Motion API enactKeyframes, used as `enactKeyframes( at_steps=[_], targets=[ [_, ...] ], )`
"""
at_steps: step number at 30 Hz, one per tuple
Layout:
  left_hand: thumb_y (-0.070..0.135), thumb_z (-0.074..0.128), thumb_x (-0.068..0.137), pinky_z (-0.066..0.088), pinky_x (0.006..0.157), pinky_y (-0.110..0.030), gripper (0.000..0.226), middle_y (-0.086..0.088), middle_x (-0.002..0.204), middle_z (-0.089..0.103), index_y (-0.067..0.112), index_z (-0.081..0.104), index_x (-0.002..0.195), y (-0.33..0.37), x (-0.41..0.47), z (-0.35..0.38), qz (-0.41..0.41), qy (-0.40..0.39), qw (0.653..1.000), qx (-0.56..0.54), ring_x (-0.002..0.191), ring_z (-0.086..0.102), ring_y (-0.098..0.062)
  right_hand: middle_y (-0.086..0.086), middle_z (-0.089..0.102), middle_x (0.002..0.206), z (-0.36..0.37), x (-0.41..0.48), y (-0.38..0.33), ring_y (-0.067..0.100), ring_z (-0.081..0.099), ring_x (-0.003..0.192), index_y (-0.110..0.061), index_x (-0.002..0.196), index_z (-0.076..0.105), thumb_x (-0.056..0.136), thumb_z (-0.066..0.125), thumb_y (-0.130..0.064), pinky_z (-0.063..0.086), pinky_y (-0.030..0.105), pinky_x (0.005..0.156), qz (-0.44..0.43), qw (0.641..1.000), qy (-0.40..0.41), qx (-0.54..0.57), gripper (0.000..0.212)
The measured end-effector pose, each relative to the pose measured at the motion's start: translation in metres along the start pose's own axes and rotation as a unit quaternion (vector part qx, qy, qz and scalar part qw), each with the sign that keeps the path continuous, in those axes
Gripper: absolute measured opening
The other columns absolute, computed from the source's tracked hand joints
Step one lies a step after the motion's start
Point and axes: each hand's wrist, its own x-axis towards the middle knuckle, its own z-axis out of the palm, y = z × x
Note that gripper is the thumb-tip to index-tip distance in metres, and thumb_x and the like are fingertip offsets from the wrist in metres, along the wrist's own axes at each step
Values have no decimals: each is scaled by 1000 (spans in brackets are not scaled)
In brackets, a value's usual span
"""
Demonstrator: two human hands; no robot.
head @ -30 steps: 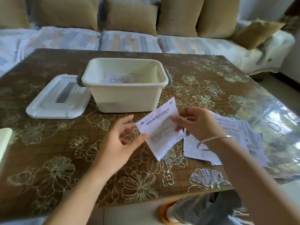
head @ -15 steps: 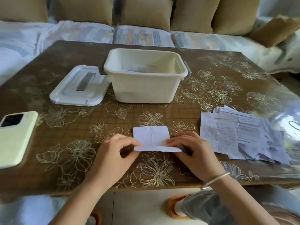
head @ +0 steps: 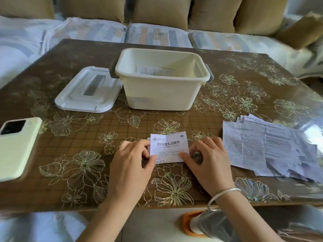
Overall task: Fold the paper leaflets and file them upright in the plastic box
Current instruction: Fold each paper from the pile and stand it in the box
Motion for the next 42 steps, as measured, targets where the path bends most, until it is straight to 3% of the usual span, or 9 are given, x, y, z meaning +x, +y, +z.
enactKeyframes(
  at_steps=[5, 10, 17, 23, 28, 32, 36, 39, 42],
  targets=[
    [28, 76, 75, 37, 83, -11, 63, 5, 116, 57, 15, 52, 132, -1, -1, 2, 1, 5, 1000, 8, 106, 48, -9, -12, 56, 90, -3, 2, -3, 14, 44, 88, -27, 99, 56, 75, 68, -51, 39, 28, 74, 18, 1000, -17, 12, 36],
    [20, 75, 78, 54, 81, -33, 32, 3, 124, 58, 20, 70, 109, -2, 1, 5, 65, 1, 997, 51, 113, 50, -17, -8, 53, 121, -8, 10, -13, 16, 42, 111, -30, 132, 45, 82, 65, -40, 39, 32, 93, 8, 995, -98, 1, 55],
    [19, 69, 85, 41, 85, -31, 22, 17, 107, 62, 29, 72, 104, -6, 4, 6, 95, -35, 995, 23, 102, 54, -11, -4, 59, 112, -10, 39, -25, 18, 54, 103, -22, 123, 48, 82, 63, -53, 47, 33, 85, 158, 972, -173, -4, 53],
    [48, 64, 78, 41, 80, -35, 32, 17, 106, 58, 34, 71, 105, -5, 14, 9, 71, -64, 995, 11, 99, 50, -12, -7, 64, 93, -11, 46, -24, 16, 60, 87, -25, 100, 60, 82, 60, -58, 48, 31, 67, 195, 958, -211, -4, 38],
    [68, 48, 68, 33, 79, -32, 56, 19, 103, 52, 39, 66, 113, -2, 22, 10, 51, -96, 994, 24, 97, 41, -8, -6, 60, 63, -11, 29, -20, 17, 57, 63, -18, 69, 60, 86, 54, -56, 46, 31, 55, 150, 975, -163, -15, 41],
    [69, 51, 66, 29, 80, -28, 62, 21, 104, 46, 43, 60, 122, -2, 28, 9, 47, -137, 989, 30, 98, 36, -6, -11, 60, 64, -11, 12, -17, 8, 55, 60, -26, 72, 61, 87, 45, -58, 43, 26, 52, 71, 992, -96, 32, 39],
    [70, 54, 66, 30, 81, -30, 62, 19, 105, 46, 39, 60, 119, -4, 31, 8, 54, -153, 986, 29, 99, 36, -7, -17, 64, 86, -11, 2, -15, 4, 57, 84, -26, 99, 70, 95, 35, -53, 44, 22, 69, -33, 982, -54, 178, 44],
    [77, 45, 63, 30, 79, -31, 67, 18, 104, 45, 31, 62, 108, -6, 32, 7, 61, -158, 985, 38, 98, 36, -9, -20, 64, 114, -4, -1, -13, 2, 52, 112, -24, 114, 68, 99, 34, -42, 43, 23, 92, -111, 974, -71, 185, 41],
    [76, 42, 60, 33, 80, -31, 70, 21, 99, 41, 31, 60, 110, -8, 31, 7, 54, -155, 986, 38, 95, 35, -8, -21, 59, 126, 3, -2, -13, 7, 46, 125, -28, 120, 65, 100, 33, -42, 43, 34, 98, -141, 973, -86, 164, 40]
  ],
)
